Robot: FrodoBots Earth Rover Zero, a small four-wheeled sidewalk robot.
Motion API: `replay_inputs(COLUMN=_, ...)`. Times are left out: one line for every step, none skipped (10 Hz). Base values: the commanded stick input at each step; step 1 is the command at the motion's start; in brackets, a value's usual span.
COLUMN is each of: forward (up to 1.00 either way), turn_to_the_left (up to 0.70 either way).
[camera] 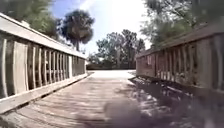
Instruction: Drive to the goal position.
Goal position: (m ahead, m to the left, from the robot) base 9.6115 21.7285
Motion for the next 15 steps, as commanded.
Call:
replay_inputs(forward=0.70, turn_to_the_left=0.00)
replay_inputs(forward=0.70, turn_to_the_left=0.00)
replay_inputs(forward=0.70, turn_to_the_left=0.00)
replay_inputs(forward=0.70, turn_to_the_left=0.00)
replay_inputs(forward=0.70, turn_to_the_left=0.00)
replay_inputs(forward=0.70, turn_to_the_left=0.00)
replay_inputs(forward=0.70, turn_to_the_left=0.00)
replay_inputs(forward=0.70, turn_to_the_left=0.00)
replay_inputs(forward=0.70, turn_to_the_left=0.00)
replay_inputs(forward=0.70, turn_to_the_left=0.00)
replay_inputs(forward=0.70, turn_to_the_left=0.00)
replay_inputs(forward=0.70, turn_to_the_left=0.00)
replay_inputs(forward=0.70, turn_to_the_left=0.00)
replay_inputs(forward=0.70, turn_to_the_left=0.00)
replay_inputs(forward=0.70, turn_to_the_left=0.00)
